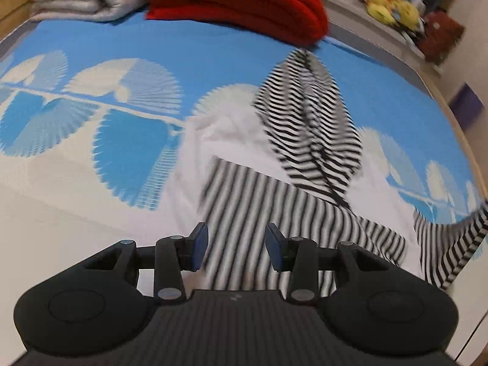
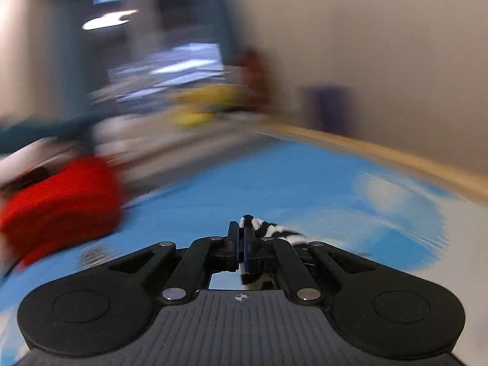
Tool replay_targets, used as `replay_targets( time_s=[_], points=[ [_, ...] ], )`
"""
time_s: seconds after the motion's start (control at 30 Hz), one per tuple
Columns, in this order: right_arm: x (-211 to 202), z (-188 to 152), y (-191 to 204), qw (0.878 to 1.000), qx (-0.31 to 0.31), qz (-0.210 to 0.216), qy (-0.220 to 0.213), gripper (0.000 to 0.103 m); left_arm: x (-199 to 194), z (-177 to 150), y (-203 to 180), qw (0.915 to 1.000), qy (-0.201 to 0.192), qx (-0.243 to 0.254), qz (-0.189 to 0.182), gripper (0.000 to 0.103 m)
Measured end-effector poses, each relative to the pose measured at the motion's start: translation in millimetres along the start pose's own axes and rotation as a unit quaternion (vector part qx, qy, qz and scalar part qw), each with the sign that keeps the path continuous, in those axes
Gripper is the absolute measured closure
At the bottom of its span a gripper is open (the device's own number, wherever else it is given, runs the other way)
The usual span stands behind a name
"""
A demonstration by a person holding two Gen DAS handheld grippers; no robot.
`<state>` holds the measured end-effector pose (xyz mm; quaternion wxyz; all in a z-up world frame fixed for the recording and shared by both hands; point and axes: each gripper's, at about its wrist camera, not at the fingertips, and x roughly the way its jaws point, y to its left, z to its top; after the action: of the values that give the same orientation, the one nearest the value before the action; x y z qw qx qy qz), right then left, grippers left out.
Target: Fold small clothes
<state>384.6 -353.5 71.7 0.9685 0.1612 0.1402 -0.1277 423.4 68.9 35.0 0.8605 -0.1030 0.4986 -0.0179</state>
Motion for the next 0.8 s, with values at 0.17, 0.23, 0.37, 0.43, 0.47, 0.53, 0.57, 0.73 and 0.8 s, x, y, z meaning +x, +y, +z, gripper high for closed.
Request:
replay_targets(
  time_s=[0.17, 0.23, 0.37, 0.43, 0.47, 0.53, 0.57, 0.73, 0.8],
  points=[
    [-9, -69, 143, 0.923, -0.132, 0.294, 0.21, 0.099, -9, 16, 38, 0.9984, -0.006, -0.056, -0.005, 0.057],
    [-8, -103, 171, 0.883, -0.171, 0.304, 0.313, 0.099, -10, 20, 46, 0.9975, -0.006, -0.07, -0.009, 0.057],
    [-6, -111, 166, 0.883, -0.152, 0.225, 0.384, 0.093, -8, 20, 50, 0.9972, 0.002, -0.074, -0.012, 0.057],
    [1, -94, 147, 0.9, -0.095, 0.176, 0.387, 0.09, -5, 18, 48, 0.9972, 0.007, -0.072, -0.018, 0.057],
    [2, -88, 136, 0.909, -0.064, 0.152, 0.382, 0.083, -3, 16, 47, 0.9972, 0.009, -0.071, -0.022, 0.057],
    [6, -80, 111, 0.925, -0.011, 0.117, 0.362, 0.073, 3, 13, 44, 0.9971, 0.016, -0.07, -0.024, 0.057],
    [10, -80, 98, 0.932, 0.009, 0.103, 0.347, 0.072, 7, 11, 43, 0.9969, 0.02, -0.071, -0.025, 0.057],
    [40, -102, 81, 0.925, 0.027, 0.068, 0.372, 0.069, 32, 6, 43, 0.9946, 0.04, -0.093, -0.025, 0.057],
    [50, -120, 89, 0.913, 0.018, 0.103, 0.394, 0.069, 39, 8, 44, 0.9937, 0.043, -0.102, -0.023, 0.057]
  ],
)
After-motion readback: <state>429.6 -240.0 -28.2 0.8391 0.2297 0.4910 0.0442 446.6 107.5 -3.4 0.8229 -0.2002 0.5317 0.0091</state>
